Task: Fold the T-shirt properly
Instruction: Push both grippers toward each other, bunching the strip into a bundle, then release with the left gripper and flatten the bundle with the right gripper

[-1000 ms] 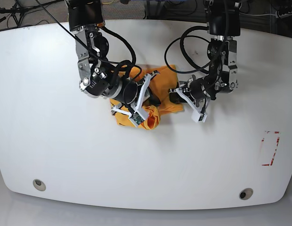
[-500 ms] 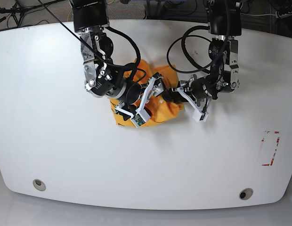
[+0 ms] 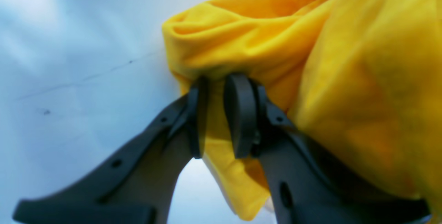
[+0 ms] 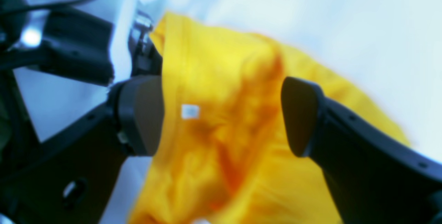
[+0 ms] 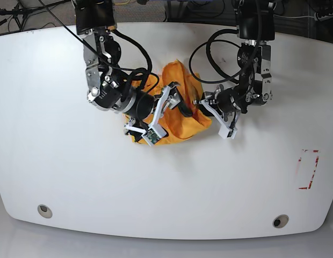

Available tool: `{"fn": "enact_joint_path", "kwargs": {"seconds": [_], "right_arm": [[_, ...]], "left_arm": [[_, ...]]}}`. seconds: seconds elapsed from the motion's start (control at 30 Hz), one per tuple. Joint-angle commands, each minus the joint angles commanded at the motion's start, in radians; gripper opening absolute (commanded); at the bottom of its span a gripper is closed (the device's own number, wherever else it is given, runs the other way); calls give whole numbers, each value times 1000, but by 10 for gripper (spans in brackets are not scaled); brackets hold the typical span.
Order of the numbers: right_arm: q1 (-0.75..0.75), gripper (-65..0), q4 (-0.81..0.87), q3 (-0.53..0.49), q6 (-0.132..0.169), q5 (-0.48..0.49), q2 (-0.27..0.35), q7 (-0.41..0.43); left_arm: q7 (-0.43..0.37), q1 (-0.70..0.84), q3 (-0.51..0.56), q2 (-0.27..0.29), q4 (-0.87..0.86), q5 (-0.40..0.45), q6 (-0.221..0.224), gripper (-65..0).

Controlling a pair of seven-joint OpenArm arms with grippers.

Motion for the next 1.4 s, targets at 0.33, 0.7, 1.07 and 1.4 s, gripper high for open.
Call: {"fn": "enact_joint_path", "kwargs": {"seconds": [0.33, 0.7, 1.07, 1.4], "right_arm": [[-21, -157, 25, 149, 2, 158, 49, 0], [-49, -157, 23, 270, 2, 269, 89, 3], [-57, -157, 18, 183, -2, 253, 84, 5], [-31, -189, 18, 52, 0, 28, 18, 5]], "left_arm": [[-31, 2, -64, 8, 107, 0, -61, -349], [-25, 5, -172, -106, 311, 2, -61, -324], [-31, 77, -519, -324, 388, 8, -61, -324], [-32, 121, -717, -422, 344, 2, -75, -324]]}}
